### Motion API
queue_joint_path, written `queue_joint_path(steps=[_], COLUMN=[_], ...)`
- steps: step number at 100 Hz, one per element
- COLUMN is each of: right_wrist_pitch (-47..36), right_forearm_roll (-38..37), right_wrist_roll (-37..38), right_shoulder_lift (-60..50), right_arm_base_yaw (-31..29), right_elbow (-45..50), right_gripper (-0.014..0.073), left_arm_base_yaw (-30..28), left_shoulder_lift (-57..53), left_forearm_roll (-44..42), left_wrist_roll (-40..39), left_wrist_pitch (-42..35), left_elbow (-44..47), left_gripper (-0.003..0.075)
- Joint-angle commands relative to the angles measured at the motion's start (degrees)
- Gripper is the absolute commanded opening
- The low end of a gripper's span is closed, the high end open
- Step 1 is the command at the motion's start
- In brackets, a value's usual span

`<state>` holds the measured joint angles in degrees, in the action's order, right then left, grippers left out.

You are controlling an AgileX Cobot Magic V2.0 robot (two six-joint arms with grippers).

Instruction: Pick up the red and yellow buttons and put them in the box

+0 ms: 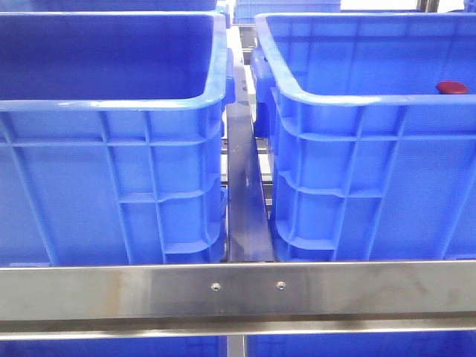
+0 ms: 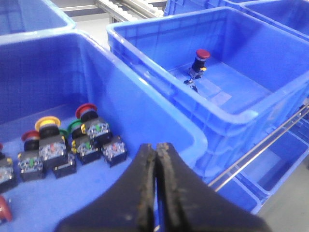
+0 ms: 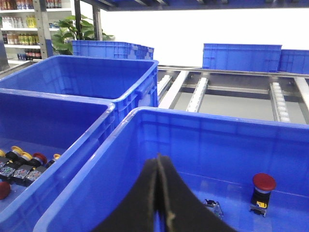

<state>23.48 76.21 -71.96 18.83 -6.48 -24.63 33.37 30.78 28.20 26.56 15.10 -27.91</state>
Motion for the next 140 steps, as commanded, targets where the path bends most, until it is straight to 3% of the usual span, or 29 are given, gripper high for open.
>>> queue_joint_path(steps=[1, 128, 140], right_wrist_pitch=[-1.6, 0.7, 0.7], right_forearm_roll=[1.6, 1.6, 1.6], right_wrist_roll=[-0.5, -0.4, -0.4], right_shoulder_lift=[-2.9, -6.0, -6.0], right_arm_base_yaw=[-0.1, -0.1, -0.1], right_elbow=[0.8, 3.7, 3.7], right_gripper=[-0.0069, -0.0069, -0.0069], left_arm_base_yaw=[-0.2, -0.2, -0.3], left_shoulder_lift=[-1.7, -2.7, -2.7], left_forearm_roll=[1.2, 1.4, -3.4], left_wrist_roll=[-0.8, -0.8, -0.8], left_wrist_pitch=[-4.4, -4.4, -5.1], left_elbow=[0.0, 0.8, 1.2], left_gripper=[-0.002, -0.002, -0.002])
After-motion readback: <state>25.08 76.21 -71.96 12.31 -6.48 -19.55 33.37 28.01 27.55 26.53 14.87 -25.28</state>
